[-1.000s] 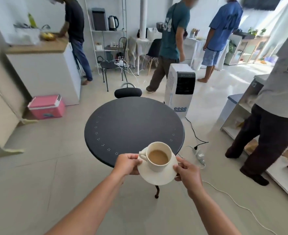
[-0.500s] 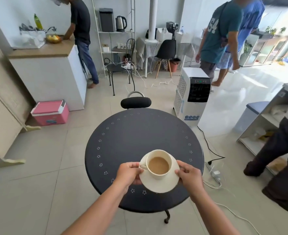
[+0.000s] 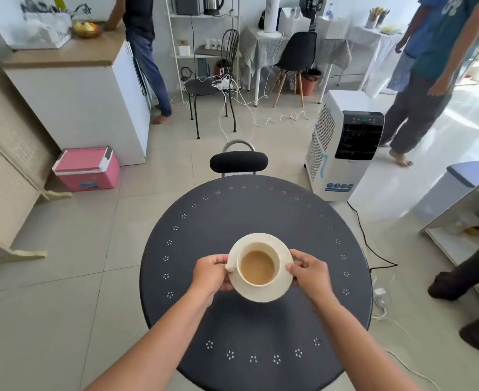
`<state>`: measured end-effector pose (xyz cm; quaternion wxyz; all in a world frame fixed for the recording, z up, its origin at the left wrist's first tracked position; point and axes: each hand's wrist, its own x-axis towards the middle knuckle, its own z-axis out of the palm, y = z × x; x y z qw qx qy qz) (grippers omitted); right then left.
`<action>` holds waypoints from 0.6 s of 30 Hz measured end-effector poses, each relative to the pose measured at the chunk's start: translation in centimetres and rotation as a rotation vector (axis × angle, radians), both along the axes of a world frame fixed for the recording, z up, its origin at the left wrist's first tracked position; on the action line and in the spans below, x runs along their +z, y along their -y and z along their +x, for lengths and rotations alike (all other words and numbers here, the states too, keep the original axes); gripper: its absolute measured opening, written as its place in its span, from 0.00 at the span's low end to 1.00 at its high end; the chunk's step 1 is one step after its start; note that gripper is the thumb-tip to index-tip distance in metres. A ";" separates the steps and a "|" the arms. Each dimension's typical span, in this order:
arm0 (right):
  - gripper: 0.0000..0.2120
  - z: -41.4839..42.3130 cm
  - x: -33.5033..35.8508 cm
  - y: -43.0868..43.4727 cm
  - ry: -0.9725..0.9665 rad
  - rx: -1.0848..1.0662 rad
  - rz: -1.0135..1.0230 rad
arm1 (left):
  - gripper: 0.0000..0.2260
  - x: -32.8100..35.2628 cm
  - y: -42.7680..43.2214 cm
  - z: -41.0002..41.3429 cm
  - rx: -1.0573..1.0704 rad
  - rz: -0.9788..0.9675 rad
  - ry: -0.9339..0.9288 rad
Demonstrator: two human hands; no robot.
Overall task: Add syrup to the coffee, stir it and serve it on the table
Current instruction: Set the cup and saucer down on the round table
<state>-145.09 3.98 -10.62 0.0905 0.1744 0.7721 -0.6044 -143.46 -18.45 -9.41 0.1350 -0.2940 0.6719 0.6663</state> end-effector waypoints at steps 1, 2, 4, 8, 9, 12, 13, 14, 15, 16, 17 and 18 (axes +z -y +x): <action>0.17 -1.0 -0.5 0.2 0.017 -0.001 -0.015 | 0.14 -0.5 0.1 -0.7 0.014 -0.002 0.007; 0.16 -1.8 -0.9 0.4 0.035 -0.003 -0.028 | 0.14 -0.9 0.1 -1.4 0.029 -0.006 0.016; 0.15 -3.5 -1.8 0.6 0.069 0.007 -0.047 | 0.13 -1.7 0.3 -2.6 0.067 -0.006 0.042; 0.16 -6.4 -3.6 1.1 0.130 0.036 -0.075 | 0.13 -3.2 0.5 -4.7 0.112 -0.015 0.096; 0.16 -7.1 -4.1 1.3 0.145 0.042 -0.072 | 0.13 -3.6 0.6 -5.3 0.127 -0.014 0.109; 0.16 -9.1 -5.4 1.7 0.185 0.042 -0.060 | 0.13 -4.7 0.7 -7.0 0.151 -0.023 0.137; 0.16 -9.8 -5.9 1.8 0.202 0.043 -0.062 | 0.14 -5.0 0.7 -7.6 0.159 -0.027 0.147; 0.16 -10.4 -6.4 1.9 0.218 0.044 -0.066 | 0.14 -5.4 0.7 -8.1 0.167 -0.029 0.159; 0.16 -10.9 -6.8 2.1 0.232 0.042 -0.069 | 0.14 -5.7 0.8 -8.5 0.174 -0.032 0.171; 0.15 -11.5 -7.1 2.2 0.244 0.042 -0.068 | 0.14 -6.0 0.8 -9.0 0.181 -0.033 0.183; 0.15 -12.0 -7.4 2.3 0.253 0.046 -0.061 | 0.14 -6.4 0.8 -9.5 0.188 -0.034 0.193; 0.15 -12.6 -7.7 2.4 0.260 0.050 -0.054 | 0.14 -6.7 0.8 -9.9 0.193 -0.033 0.199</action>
